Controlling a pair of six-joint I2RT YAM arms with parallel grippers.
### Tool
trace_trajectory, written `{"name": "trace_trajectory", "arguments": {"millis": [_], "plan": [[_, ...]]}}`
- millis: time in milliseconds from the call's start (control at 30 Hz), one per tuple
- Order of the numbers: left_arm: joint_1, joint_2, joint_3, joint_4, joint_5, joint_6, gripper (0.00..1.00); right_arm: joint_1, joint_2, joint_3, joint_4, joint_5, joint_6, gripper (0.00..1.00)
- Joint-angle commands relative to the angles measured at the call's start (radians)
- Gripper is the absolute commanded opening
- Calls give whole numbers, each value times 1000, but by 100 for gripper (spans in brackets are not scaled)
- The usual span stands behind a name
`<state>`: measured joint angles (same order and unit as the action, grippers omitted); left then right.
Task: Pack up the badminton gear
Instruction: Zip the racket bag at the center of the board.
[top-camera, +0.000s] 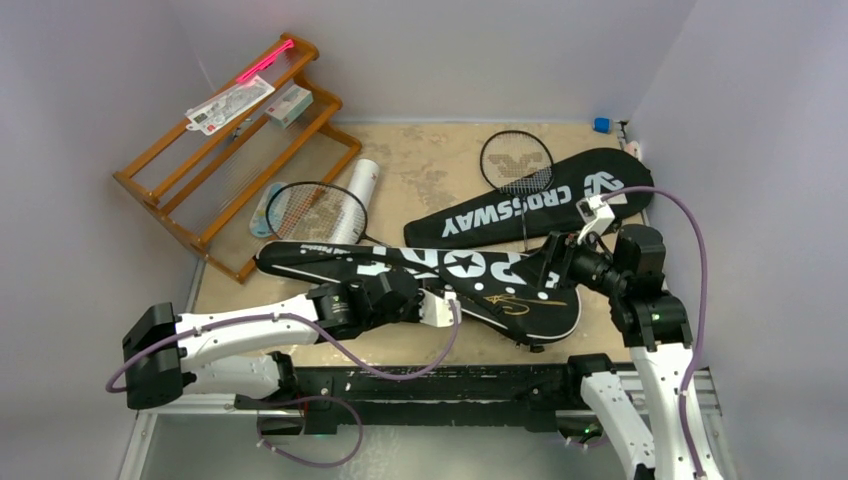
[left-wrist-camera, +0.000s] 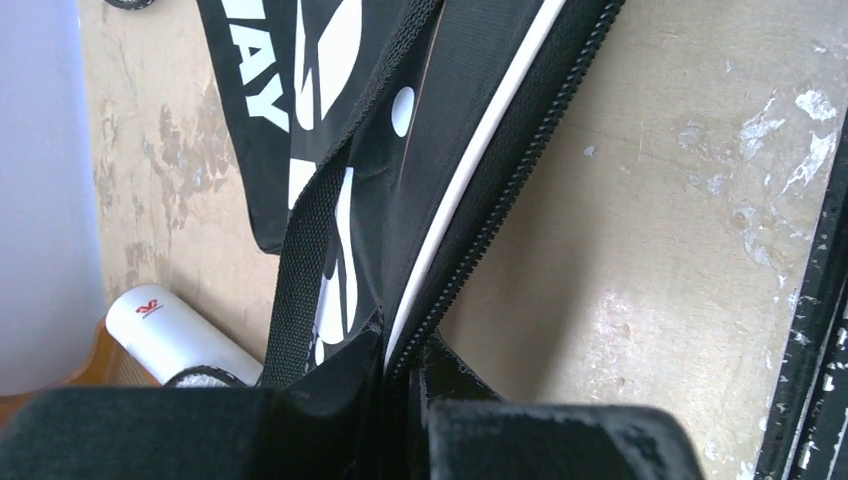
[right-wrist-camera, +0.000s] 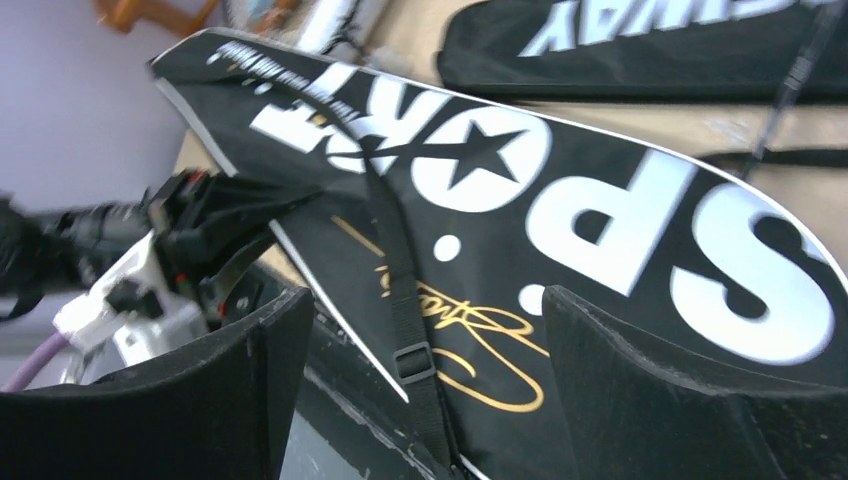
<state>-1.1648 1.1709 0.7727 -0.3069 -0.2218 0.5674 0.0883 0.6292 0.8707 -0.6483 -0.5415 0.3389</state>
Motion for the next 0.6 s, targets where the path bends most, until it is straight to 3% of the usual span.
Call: {"name": "trace_trajectory", "arguments": {"millis": [0, 133, 367, 567], "plan": [[-2, -78, 54, 73, 15, -92, 0, 2, 10, 13, 100, -331, -71, 97], [-1, -134, 52, 81, -32, -118, 0, 7, 29, 23, 181, -486, -51, 95], [12, -183, 89, 65, -178, -56, 0, 18, 75, 60, 190, -450, -49, 90], [74, -226, 120, -17, -160, 13, 0, 38, 80, 79, 240, -533, -60, 90]]}}
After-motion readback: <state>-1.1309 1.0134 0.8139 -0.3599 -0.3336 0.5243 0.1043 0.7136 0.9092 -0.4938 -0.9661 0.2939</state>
